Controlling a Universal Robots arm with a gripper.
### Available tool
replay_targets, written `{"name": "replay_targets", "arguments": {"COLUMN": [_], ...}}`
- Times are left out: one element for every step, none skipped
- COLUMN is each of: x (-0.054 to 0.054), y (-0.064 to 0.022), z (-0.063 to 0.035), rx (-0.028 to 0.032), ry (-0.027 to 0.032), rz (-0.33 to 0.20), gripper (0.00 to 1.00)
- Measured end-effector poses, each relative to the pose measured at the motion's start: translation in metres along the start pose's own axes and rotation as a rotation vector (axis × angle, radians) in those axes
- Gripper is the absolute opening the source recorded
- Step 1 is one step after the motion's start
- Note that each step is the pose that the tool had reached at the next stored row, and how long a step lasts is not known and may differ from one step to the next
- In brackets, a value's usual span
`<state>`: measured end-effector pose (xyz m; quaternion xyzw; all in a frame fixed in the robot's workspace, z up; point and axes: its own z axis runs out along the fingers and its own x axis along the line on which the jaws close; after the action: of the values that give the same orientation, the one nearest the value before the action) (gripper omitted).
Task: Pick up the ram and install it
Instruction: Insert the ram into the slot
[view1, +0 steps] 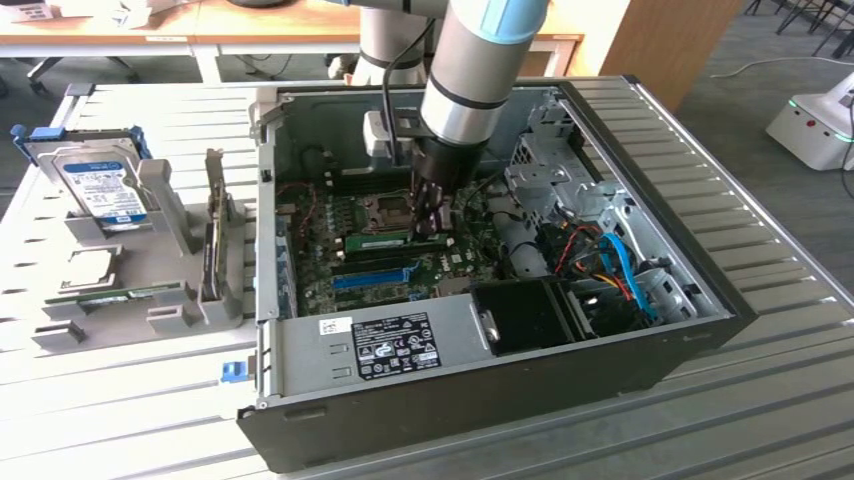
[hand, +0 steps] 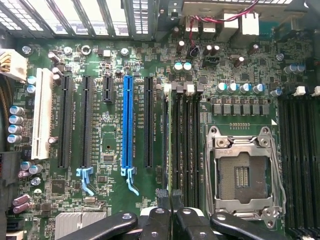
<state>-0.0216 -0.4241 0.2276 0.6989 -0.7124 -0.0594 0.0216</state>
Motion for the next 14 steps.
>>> {"name": "replay_targets", "arguments": {"x": [0.0000, -0.0001, -0.0001, -0.0001, -0.0002, -0.0002, -0.0002, -0.0002, -0.0002, -0.0002, -0.0002, -0.0002, -0.0002, -0.0002], "y": [0.0001, 0.0001, 0.0002, 0.0003, 0.0003, 0.0003, 0.0003, 0.0003, 0.0003, 0.0002, 0.0000, -0.0001, -0.0002, -0.0002], "z": [-0.0006, -0.0012, -0.0018, -0.0023, -0.0026, -0.0025, -0.0025, -0.0026, -0.0026, -0.0027, -0.0027, -0.0027, -0.0027, -0.0027], "rx": [0.0000, 0.0000, 0.0001, 0.0000, 0.0001, 0.0001, 0.0001, 0.0001, 0.0001, 0.0000, 0.0000, 0.0000, 0.0001, 0.0001], "ry": [0.0001, 0.0000, -0.0001, 0.0000, -0.0003, -0.0004, -0.0004, -0.0003, -0.0001, 0.0000, 0.0000, -0.0001, -0.0006, -0.0010], "rz": [0.000, 0.000, 0.000, 0.000, 0.000, 0.000, 0.000, 0.000, 0.000, 0.000, 0.000, 0.000, 0.000, -0.002], "gripper": [0.13, 0.13, 0.13, 0.13, 0.13, 0.13, 0.13, 0.13, 0.13, 0.13, 0.13, 0.13, 0.13, 0.13]}}
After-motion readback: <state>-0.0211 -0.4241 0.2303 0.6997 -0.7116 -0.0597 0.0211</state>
